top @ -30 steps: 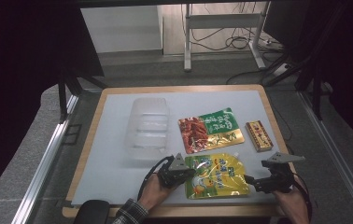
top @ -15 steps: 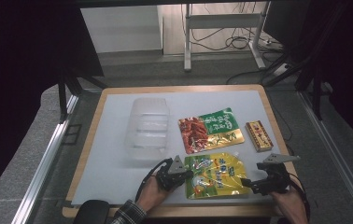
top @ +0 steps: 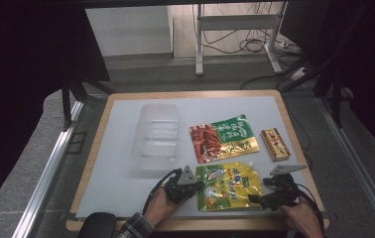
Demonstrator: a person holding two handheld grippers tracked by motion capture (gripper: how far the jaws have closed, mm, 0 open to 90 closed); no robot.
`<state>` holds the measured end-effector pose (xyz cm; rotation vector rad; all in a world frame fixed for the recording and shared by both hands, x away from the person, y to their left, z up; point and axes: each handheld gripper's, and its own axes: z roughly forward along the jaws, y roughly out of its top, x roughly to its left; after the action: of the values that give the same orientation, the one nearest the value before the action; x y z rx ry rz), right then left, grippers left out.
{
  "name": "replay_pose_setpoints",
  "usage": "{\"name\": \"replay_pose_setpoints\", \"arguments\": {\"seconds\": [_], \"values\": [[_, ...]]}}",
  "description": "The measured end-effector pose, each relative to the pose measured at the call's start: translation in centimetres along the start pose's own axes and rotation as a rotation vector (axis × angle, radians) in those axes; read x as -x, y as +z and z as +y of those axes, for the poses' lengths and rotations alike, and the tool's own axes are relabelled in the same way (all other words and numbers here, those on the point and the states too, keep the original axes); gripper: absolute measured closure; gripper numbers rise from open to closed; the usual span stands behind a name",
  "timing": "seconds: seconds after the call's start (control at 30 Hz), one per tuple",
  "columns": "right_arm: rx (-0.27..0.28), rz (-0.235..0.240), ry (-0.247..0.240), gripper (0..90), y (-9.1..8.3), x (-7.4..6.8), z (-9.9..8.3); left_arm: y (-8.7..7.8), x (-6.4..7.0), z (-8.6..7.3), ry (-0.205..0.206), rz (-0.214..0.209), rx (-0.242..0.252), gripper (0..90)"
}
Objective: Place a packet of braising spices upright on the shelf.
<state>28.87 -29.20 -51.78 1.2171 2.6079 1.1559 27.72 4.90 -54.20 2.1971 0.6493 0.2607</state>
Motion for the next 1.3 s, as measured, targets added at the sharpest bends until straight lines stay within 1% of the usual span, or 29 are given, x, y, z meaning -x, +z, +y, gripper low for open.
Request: {"name": "replay_pose_setpoints", "arguments": {"seconds": [0.07,0.13,0.17,0.2,0.23,0.27,0.3,0.33,0.4,0.43,0.5,0.53,0.6,0.7,0.73,0.8,0.83,0.87,0.9,0.93,0.97,1.0,1.03,1.07,1.1,1.2,1.23,1.27,1.3], "values": [[-0.007,0.009,0.0,0.9,0.3,-0.2,0.1,0.0,0.1,0.0,0.001,0.004,-0.001,90.0],[-0.004,0.034,0.006,1.1,0.5,-0.2,0.3,0.0,0.1,0.0,0.004,0.006,-0.001,90.0],[-0.004,0.034,0.006,1.1,0.5,-0.2,0.3,0.0,0.1,0.0,0.004,0.006,-0.001,90.0],[-0.007,0.061,0.012,2.6,0.7,-0.2,0.5,0.0,0.1,-0.1,-0.008,0.001,0.002,90.0],[-0.007,0.061,0.012,2.6,0.7,-0.2,0.5,0.0,0.1,-0.1,-0.008,0.001,0.002,90.0],[-0.008,0.076,0.016,3.1,0.9,-0.3,0.6,-0.1,0.1,-0.1,-0.008,0.0,0.002,90.0],[-0.015,0.105,0.026,3.9,1.2,-0.5,0.9,-0.1,0.1,-0.1,-0.006,0.001,0.002,90.0],[-0.015,0.105,0.026,3.9,1.2,-0.5,0.9,-0.1,0.1,-0.1,0.001,0.002,-0.003,90.0],[-0.028,0.121,0.029,4.2,1.5,-0.8,1.2,-0.1,0.1,-0.1,0.001,0.001,-0.002,90.0],[-0.036,0.139,0.028,4.3,1.7,-0.9,1.4,-0.1,0.1,-0.1,0.002,0.002,-0.002,90.0],[-0.035,0.193,0.036,4.2,2.0,-1.0,1.5,-0.1,0.0,-0.1,0.003,0.001,-0.003,90.0],[-0.035,0.193,0.036,4.2,2.0,-1.0,1.5,-0.1,0.0,-0.1,0.003,0.001,-0.003,90.0],[-0.037,0.238,0.051,3.8,2.3,-1.2,1.7,-0.1,0.0,-0.1,0.002,0.0,-0.003,90.0],[-0.048,0.232,0.044,3.3,2.7,-1.6,1.9,-0.1,0.1,-0.1,0.003,0.002,-0.002,90.0],[-0.045,0.229,0.052,3.4,2.7,-1.5,2.0,-0.1,0.1,-0.1,0.003,0.003,-0.001,90.0],[-0.036,0.219,0.087,9.3,2.6,-1.3,2.1,-0.1,0.1,-0.1,0.006,0.007,0.001,90.0],[-0.035,0.211,0.097,14.6,2.5,-1.2,2.2,-0.1,0.1,-0.1,0.003,0.007,0.002,90.0],[-0.034,0.183,0.108,22.5,2.3,-1.2,2.3,-0.1,0.1,-0.2,0.002,0.007,0.003,90.0],[-0.03,0.172,0.11,27.8,2.3,-1.1,2.3,-0.1,0.2,-0.2,0.005,0.01,0.005,90.0],[-0.006,0.174,0.117,40.4,1.9,-0.9,2.4,-0.2,0.3,-0.2,0.011,0.017,0.009,90.0],[-0.006,0.174,0.117,40.4,1.9,-0.9,2.4,-0.2,0.3,-0.2,0.011,0.017,0.009,90.0],[0.009,0.185,0.124,46.2,1.7,-0.8,2.4,-0.2,0.3,-0.2,0.013,0.023,0.012,90.0],[0.035,0.197,0.125,52.9,1.4,-0.7,2.4,-0.3,0.4,-0.3,0.017,0.029,0.016,90.0],[0.069,0.218,0.144,60.2,1.0,-0.5,2.5,-0.4,0.5,-0.3,0.015,0.031,0.019,90.0],[0.069,0.218,0.144,60.2,1.0,-0.5,2.5,-0.4,0.5,-0.3,0.015,0.031,0.019,90.0],[0.082,0.219,0.141,66.8,0.9,-0.6,2.6,-0.5,0.4,-0.5,0.001,0.035,0.02,89.8],[0.08,0.221,0.139,68.4,0.9,-0.6,2.7,-0.6,0.4,-0.5,-0.006,0.039,0.021,86.7],[0.074,0.214,0.127,69.3,0.9,-0.7,2.7,-0.7,0.2,-0.6,-0.024,0.032,0.02,85.5],[0.056,0.179,0.106,69.5,1.0,-0.9,2.8,-0.8,0.2,-0.6,-0.032,0.028,0.021,83.8]]}}
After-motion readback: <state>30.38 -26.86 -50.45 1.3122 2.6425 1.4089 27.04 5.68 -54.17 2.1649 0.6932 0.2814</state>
